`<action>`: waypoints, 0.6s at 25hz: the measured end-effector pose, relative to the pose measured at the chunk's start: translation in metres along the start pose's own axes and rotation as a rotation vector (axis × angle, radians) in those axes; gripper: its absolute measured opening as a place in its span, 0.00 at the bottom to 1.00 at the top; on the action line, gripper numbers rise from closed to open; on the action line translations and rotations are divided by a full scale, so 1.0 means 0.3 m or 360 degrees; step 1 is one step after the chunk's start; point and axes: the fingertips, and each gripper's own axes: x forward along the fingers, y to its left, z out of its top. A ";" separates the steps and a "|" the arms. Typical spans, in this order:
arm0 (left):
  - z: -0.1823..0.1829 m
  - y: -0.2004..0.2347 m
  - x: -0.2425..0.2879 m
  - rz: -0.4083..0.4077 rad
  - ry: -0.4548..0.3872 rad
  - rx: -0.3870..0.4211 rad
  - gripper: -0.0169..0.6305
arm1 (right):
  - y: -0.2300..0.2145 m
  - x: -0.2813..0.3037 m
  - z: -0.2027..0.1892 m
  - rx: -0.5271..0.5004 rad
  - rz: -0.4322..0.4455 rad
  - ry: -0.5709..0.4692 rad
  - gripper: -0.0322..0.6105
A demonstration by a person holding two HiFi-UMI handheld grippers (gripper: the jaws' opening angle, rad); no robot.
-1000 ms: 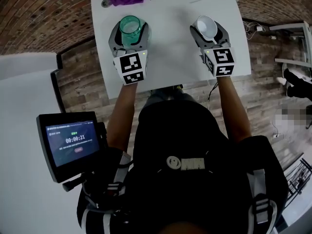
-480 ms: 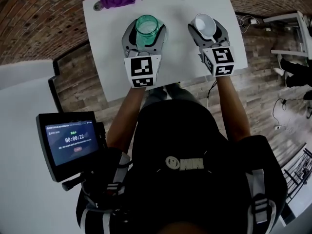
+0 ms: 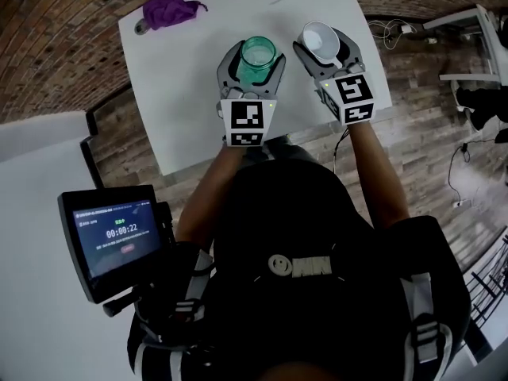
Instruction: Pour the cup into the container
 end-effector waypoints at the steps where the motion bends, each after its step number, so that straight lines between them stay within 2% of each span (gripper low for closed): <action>1: -0.001 -0.029 0.017 -0.0001 -0.0005 0.0029 0.56 | -0.019 -0.011 -0.007 0.0002 0.0010 -0.0004 0.51; 3: 0.003 -0.078 0.047 0.0002 -0.0010 0.0077 0.56 | -0.052 -0.033 -0.017 0.0010 0.0029 -0.0017 0.51; 7: 0.012 -0.095 0.069 0.0040 -0.0027 0.0087 0.56 | -0.071 -0.049 -0.027 0.0008 0.0072 -0.0026 0.51; 11: 0.006 -0.103 0.073 0.0003 0.0020 0.0125 0.56 | -0.064 -0.054 -0.022 -0.0004 0.0143 -0.0034 0.51; 15: 0.014 -0.095 0.033 -0.0033 0.0048 0.0103 0.57 | -0.035 -0.061 0.009 -0.0056 0.0212 -0.0020 0.50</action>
